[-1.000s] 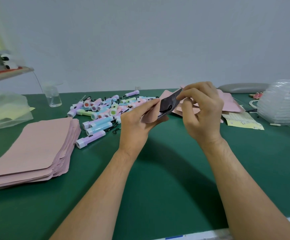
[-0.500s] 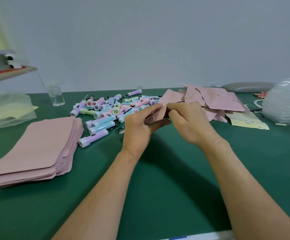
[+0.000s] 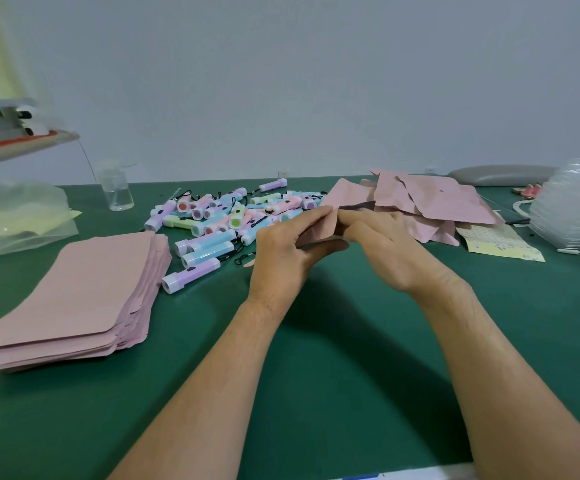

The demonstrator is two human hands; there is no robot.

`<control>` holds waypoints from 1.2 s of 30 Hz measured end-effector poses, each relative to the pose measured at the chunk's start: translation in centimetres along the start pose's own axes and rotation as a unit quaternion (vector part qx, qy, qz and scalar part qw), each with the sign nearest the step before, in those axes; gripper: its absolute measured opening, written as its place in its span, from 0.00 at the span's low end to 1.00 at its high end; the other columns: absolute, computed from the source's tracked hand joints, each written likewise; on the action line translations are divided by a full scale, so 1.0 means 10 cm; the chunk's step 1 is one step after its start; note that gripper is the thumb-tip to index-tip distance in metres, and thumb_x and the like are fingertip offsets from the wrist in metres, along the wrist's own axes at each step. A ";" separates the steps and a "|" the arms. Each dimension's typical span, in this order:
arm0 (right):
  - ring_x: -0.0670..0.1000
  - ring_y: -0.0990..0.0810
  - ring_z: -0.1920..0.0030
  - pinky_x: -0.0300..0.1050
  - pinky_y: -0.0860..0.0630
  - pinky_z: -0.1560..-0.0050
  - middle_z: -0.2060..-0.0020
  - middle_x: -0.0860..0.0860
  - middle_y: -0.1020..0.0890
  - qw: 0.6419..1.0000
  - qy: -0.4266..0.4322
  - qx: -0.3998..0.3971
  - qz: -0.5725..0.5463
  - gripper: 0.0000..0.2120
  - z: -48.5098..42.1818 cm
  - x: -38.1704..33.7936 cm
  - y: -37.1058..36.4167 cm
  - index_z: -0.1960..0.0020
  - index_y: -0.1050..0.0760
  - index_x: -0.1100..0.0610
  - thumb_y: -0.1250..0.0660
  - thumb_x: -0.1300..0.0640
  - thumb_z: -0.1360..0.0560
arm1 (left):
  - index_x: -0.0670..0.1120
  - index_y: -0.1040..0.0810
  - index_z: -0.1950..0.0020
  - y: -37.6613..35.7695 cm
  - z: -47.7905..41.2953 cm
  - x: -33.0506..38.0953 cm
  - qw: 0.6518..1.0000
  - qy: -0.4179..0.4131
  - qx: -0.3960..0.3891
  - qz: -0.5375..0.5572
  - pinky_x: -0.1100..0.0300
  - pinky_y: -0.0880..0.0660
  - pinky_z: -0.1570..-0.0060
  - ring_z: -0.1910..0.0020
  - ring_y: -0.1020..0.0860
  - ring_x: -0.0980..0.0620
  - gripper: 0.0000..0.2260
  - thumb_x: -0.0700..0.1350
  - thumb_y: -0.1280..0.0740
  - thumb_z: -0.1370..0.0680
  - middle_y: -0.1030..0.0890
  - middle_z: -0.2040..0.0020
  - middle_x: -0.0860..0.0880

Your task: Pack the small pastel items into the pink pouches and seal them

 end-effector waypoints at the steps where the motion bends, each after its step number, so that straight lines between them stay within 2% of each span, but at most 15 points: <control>1: 0.55 0.30 0.57 0.50 0.37 0.46 0.61 0.60 0.26 1.000 -0.007 0.013 0.009 0.18 -0.01 0.03 0.02 0.55 0.28 0.65 0.51 0.53 0.27 | 0.40 0.15 0.36 -0.01 0.00 -0.03 1.000 0.009 -0.003 0.014 0.59 0.18 0.42 0.45 0.14 0.55 0.22 0.33 0.19 0.30 0.12 0.45 0.56; 3: 0.54 0.32 0.62 0.45 0.38 0.57 0.68 0.55 0.28 0.998 -0.031 0.036 0.031 0.15 -0.04 0.13 0.05 0.61 0.29 0.61 0.47 0.53 0.24 | 0.41 0.15 0.37 -0.03 0.00 -0.04 1.000 0.009 -0.010 0.017 0.60 0.17 0.44 0.44 0.14 0.55 0.22 0.30 0.20 0.29 0.12 0.45 0.54; 5: 0.51 0.33 0.66 0.44 0.41 0.65 0.72 0.49 0.29 0.996 -0.044 0.052 0.051 0.14 -0.06 0.19 0.07 0.67 0.32 0.56 0.41 0.57 0.22 | 0.45 0.15 0.37 -0.07 0.01 0.01 0.999 -0.008 -0.026 -0.021 0.63 0.19 0.43 0.43 0.15 0.58 0.23 0.31 0.19 0.31 0.13 0.45 0.60; 7: 0.48 0.33 0.69 0.39 0.37 0.70 0.72 0.49 0.26 0.997 -0.038 0.057 0.038 0.13 -0.07 0.21 0.08 0.67 0.26 0.54 0.38 0.61 0.24 | 0.51 0.17 0.35 -0.10 0.03 0.06 0.998 -0.013 -0.042 -0.053 0.68 0.22 0.42 0.43 0.16 0.62 0.26 0.36 0.17 0.31 0.15 0.46 0.69; 9: 0.43 0.30 0.69 0.36 0.31 0.68 0.69 0.50 0.19 0.999 -0.029 0.042 -0.007 0.10 -0.06 0.22 0.06 0.60 0.17 0.55 0.35 0.64 0.25 | 0.54 0.19 0.33 -0.10 0.03 0.08 0.996 -0.013 -0.049 -0.069 0.70 0.23 0.41 0.42 0.17 0.63 0.29 0.41 0.16 0.32 0.17 0.46 0.72; 13: 0.46 0.16 0.60 0.47 0.19 0.58 0.62 0.47 0.12 0.993 -0.072 0.031 -0.089 0.11 -0.05 0.36 0.05 0.53 0.13 0.53 0.30 0.67 0.26 | 0.49 0.15 0.35 -0.17 0.06 0.10 0.994 -0.013 -0.069 -0.079 0.69 0.23 0.41 0.44 0.16 0.62 0.28 0.43 0.15 0.34 0.16 0.47 0.69; 16: 0.46 0.14 0.61 0.43 0.20 0.63 0.63 0.46 0.12 0.991 -0.097 0.051 -0.081 0.15 -0.05 0.46 0.06 0.54 0.14 0.53 0.32 0.71 0.28 | 0.50 0.16 0.33 -0.22 0.07 0.07 0.991 0.010 -0.103 -0.088 0.69 0.24 0.41 0.43 0.16 0.62 0.32 0.44 0.13 0.37 0.15 0.45 0.65; 19: 0.40 0.17 0.65 0.34 0.26 0.70 0.63 0.45 0.12 0.988 -0.108 0.050 -0.101 0.18 -0.04 0.48 0.04 0.54 0.14 0.52 0.35 0.73 0.27 | 0.59 0.23 0.27 -0.15 0.04 -0.11 0.962 0.060 -0.185 -0.192 0.65 0.25 0.36 0.37 0.21 0.62 0.42 0.53 0.12 0.40 0.17 0.37 0.62; 21: 0.40 0.15 0.61 0.35 0.24 0.68 0.63 0.44 0.12 0.986 -0.101 0.055 -0.117 0.18 -0.03 0.46 0.04 0.55 0.15 0.49 0.33 0.71 0.26 | 0.63 0.22 0.30 -0.05 0.06 -0.25 0.931 0.078 -0.220 -0.281 0.53 0.22 0.39 0.40 0.21 0.58 0.35 0.54 0.15 0.35 0.17 0.41 0.63; 23: 0.37 0.16 0.62 0.32 0.25 0.68 0.65 0.40 0.13 0.986 -0.084 0.060 -0.130 0.17 -0.02 0.38 0.03 0.56 0.15 0.46 0.31 0.69 0.25 | 0.60 0.17 0.39 0.03 0.06 -0.31 0.927 0.070 -0.206 -0.304 0.47 0.20 0.48 0.50 0.20 0.54 0.18 0.45 0.21 0.26 0.15 0.52 0.61; 25: 0.35 0.16 0.63 0.28 0.25 0.67 0.66 0.39 0.14 0.988 -0.059 0.063 -0.132 0.17 -0.02 0.29 0.02 0.57 0.15 0.45 0.29 0.69 0.26 | 0.54 0.16 0.49 0.07 0.06 -0.32 0.932 0.053 -0.178 -0.311 0.44 0.21 0.53 0.56 0.20 0.49 0.09 0.40 0.26 0.22 0.16 0.58 0.56; 27: 0.39 0.14 0.62 0.33 0.21 0.62 0.65 0.43 0.13 0.989 -0.041 0.085 -0.118 0.15 -0.01 0.24 0.05 0.57 0.14 0.50 0.28 0.70 0.28 | 0.52 0.15 0.49 0.11 0.03 -0.30 0.940 0.033 -0.155 -0.302 0.48 0.21 0.53 0.57 0.20 0.49 0.07 0.39 0.27 0.21 0.16 0.58 0.55; 31: 0.52 0.16 0.60 0.50 0.18 0.59 0.63 0.49 0.14 0.988 -0.003 0.151 0.035 0.06 -0.02 0.16 0.16 0.57 0.16 0.57 0.27 0.65 0.31 | 0.48 0.14 0.39 0.12 0.02 -0.19 0.955 -0.011 -0.124 -0.267 0.72 0.31 0.55 0.52 0.21 0.65 0.13 0.35 0.27 0.21 0.17 0.52 0.61; 33: 0.57 0.18 0.59 0.52 0.20 0.59 0.62 0.51 0.15 0.977 0.010 0.181 0.113 0.04 -0.02 0.11 0.20 0.55 0.18 0.57 0.28 0.62 0.30 | 0.45 0.14 0.42 0.10 0.01 -0.14 0.962 -0.024 -0.116 -0.246 0.73 0.32 0.57 0.56 0.23 0.70 0.11 0.34 0.27 0.21 0.20 0.56 0.65; 36: 0.59 0.19 0.60 0.52 0.22 0.61 0.62 0.51 0.15 0.950 0.020 0.249 0.189 0.04 0.03 0.04 0.31 0.54 0.18 0.55 0.29 0.59 0.28 | 0.45 0.14 0.47 0.07 0.01 -0.11 0.971 -0.026 -0.110 -0.212 0.74 0.33 0.59 0.61 0.25 0.69 0.08 0.33 0.26 0.22 0.23 0.61 0.67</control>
Point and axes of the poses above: each hand's wrist, its own z-axis away from the middle knuckle, its own y-axis out of the back of the hand, x = y × z, the point moved 10 cm from there along -z, towards the middle knuckle
